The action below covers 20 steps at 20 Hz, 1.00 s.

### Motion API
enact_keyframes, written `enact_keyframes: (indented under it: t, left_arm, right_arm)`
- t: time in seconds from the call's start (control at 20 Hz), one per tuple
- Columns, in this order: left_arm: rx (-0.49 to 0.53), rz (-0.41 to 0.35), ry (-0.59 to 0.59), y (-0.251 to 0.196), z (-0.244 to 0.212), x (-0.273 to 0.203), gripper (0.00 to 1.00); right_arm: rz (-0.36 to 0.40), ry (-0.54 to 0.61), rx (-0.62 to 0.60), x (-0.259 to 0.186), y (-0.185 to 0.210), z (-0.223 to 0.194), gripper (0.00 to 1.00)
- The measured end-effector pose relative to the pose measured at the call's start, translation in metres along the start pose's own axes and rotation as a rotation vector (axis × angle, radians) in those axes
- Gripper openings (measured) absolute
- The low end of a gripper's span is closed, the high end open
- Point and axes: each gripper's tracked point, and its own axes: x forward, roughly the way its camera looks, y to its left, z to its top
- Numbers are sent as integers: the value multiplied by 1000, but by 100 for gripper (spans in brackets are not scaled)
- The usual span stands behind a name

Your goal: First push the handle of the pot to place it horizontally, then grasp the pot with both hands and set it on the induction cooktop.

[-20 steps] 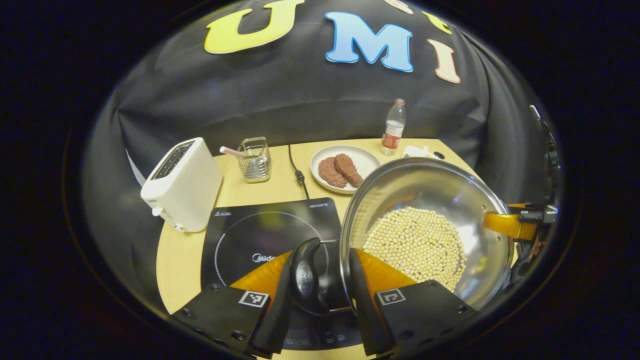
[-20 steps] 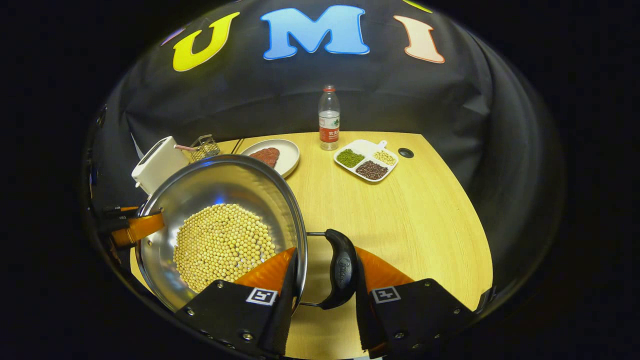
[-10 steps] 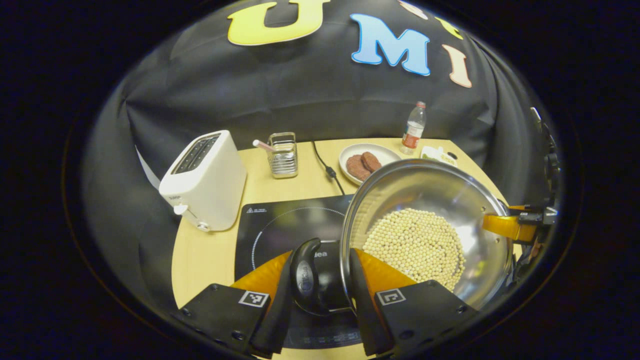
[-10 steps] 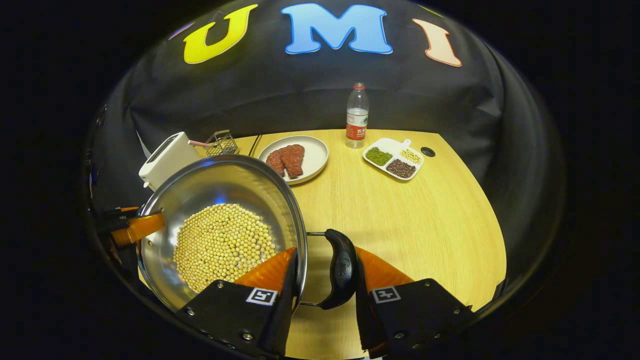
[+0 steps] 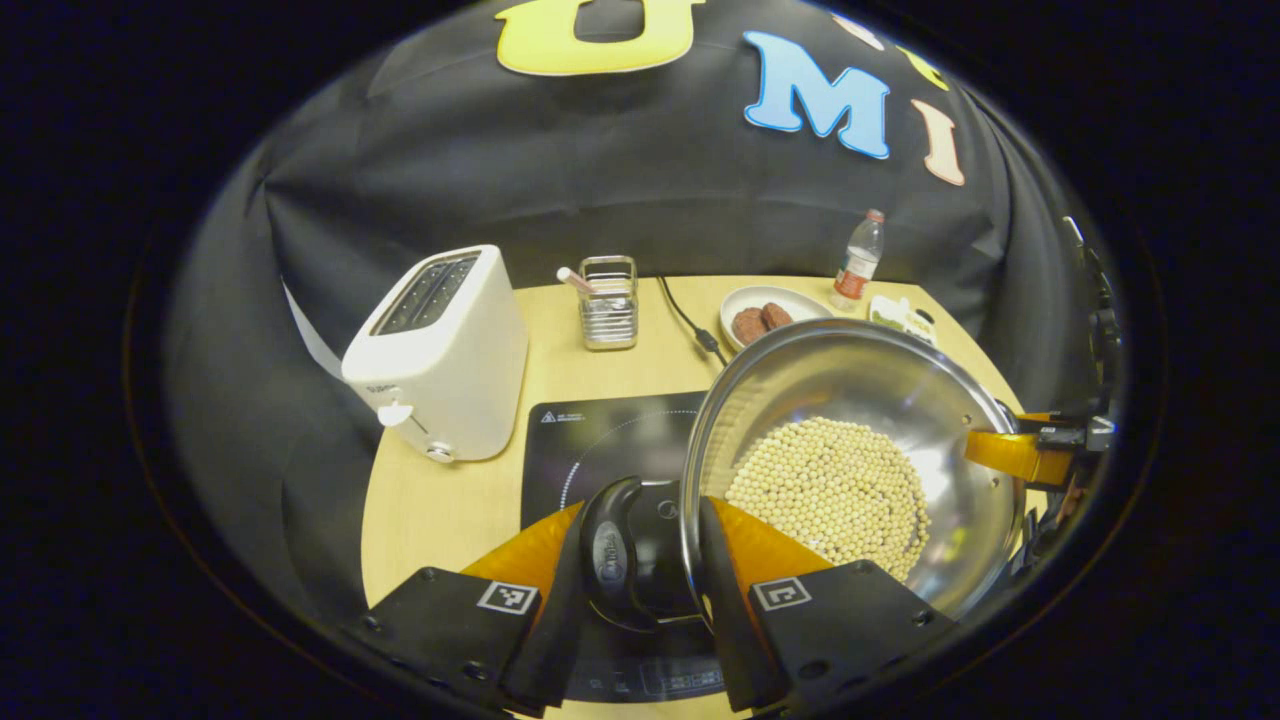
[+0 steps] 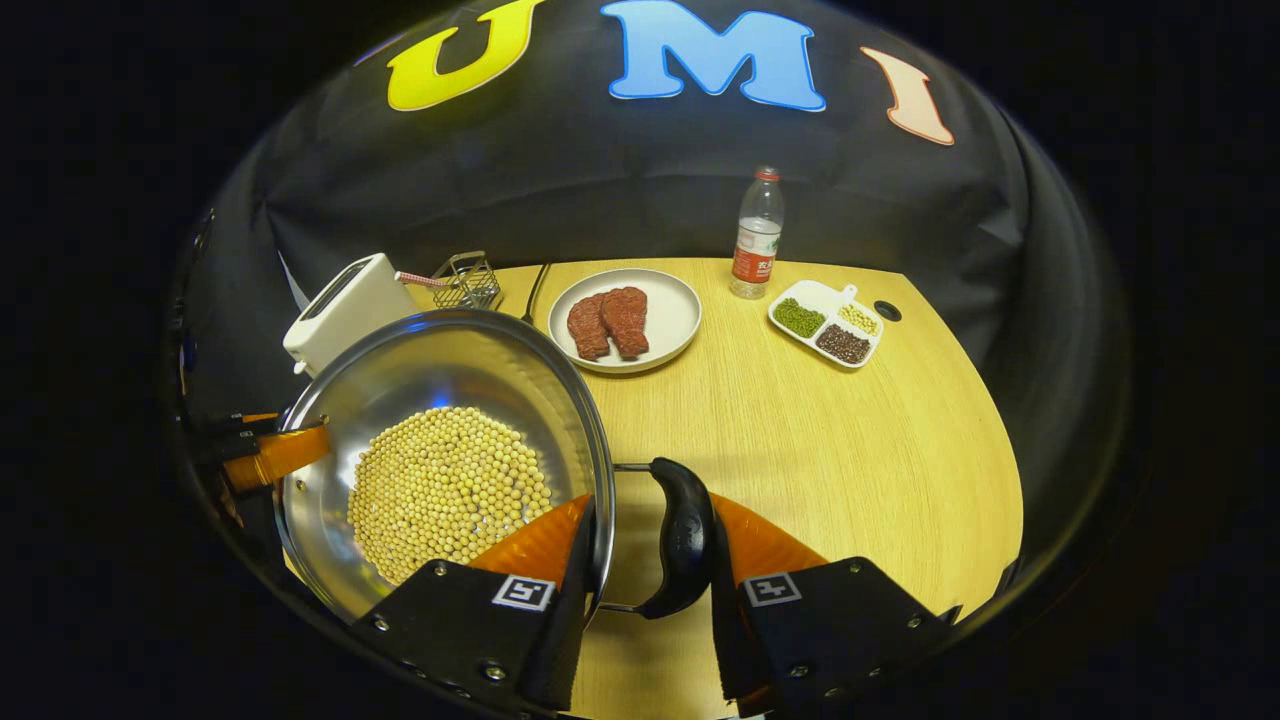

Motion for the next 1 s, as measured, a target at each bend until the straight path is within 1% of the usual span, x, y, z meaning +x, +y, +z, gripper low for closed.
enact_keyframes:
  t: [0.4,0.45,0.5,0.75,0.8,0.85,1.0]
  left_arm:
    - [-15,3,9,31,-2,5,60]
    - [-18,5,11,36,-3,6,64]
    - [-20,6,13,41,-4,7,60]
    - [-26,9,21,65,-5,22,60]
    - [-28,10,22,69,-6,22,64]
    - [-30,11,24,73,-6,25,60]
    - [-29,12,24,83,-8,31,60]
  right_arm:
    - [6,11,-4,12,33,3,54]
    - [8,14,-5,14,37,3,54]
    - [9,16,-7,16,41,3,54]
    - [13,28,-8,27,62,4,54]
    - [13,28,-8,29,66,5,54]
    - [13,31,-8,31,69,4,54]
    - [15,35,-5,37,78,4,54]
